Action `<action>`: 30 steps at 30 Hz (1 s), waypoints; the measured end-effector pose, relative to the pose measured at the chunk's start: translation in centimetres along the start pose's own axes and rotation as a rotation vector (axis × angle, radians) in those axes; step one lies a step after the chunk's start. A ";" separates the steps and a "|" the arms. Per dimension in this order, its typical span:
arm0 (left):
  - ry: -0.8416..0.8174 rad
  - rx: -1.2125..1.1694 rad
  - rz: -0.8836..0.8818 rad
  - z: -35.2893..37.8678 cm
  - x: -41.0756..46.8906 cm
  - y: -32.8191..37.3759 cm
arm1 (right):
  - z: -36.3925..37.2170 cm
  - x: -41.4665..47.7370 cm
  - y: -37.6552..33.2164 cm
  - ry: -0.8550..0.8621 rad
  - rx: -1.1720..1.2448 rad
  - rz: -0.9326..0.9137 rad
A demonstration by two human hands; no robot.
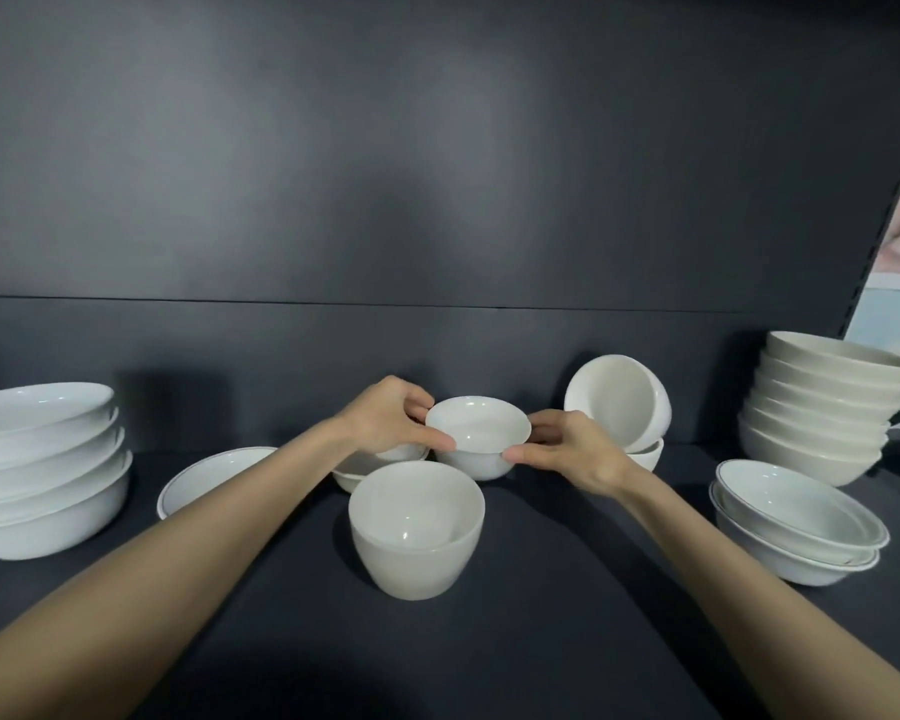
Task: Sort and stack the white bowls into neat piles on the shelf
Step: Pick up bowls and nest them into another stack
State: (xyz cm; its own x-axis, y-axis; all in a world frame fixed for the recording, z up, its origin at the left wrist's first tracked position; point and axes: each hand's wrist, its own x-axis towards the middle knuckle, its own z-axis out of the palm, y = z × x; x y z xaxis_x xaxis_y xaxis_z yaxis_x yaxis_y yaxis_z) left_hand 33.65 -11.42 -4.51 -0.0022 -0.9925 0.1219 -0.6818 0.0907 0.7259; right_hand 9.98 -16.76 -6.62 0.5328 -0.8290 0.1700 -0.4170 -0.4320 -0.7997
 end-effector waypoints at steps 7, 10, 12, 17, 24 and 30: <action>0.249 -0.256 0.077 -3.1 -3.1 1.7 | 0.1 0.6 -4.4 0.092 0.169 -0.169; 0.369 -0.279 0.127 -5.0 -5.9 1.4 | 1.4 1.1 -7.2 0.052 0.217 -0.224; 0.437 -0.268 0.143 -6.8 -7.8 1.1 | 2.8 1.5 -9.2 0.018 0.227 -0.280; 0.588 -0.219 0.133 -12.3 -12.5 -0.6 | 7.8 2.6 -14.5 0.008 0.246 -0.410; 0.712 -0.146 0.123 -19.7 -17.8 -4.4 | 15.9 4.1 -20.7 0.012 0.316 -0.459; 0.680 -0.086 0.114 -24.2 -20.7 -8.9 | 22.4 4.3 -23.7 0.043 0.318 -0.445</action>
State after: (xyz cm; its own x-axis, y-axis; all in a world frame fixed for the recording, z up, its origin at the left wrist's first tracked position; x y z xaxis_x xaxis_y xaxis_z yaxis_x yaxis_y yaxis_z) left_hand 57.48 10.28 2.92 0.4079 -0.7072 0.5776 -0.6438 0.2258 0.7311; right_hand 38.63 -2.13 0.22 0.5736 -0.6074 0.5496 0.0883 -0.6212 -0.7787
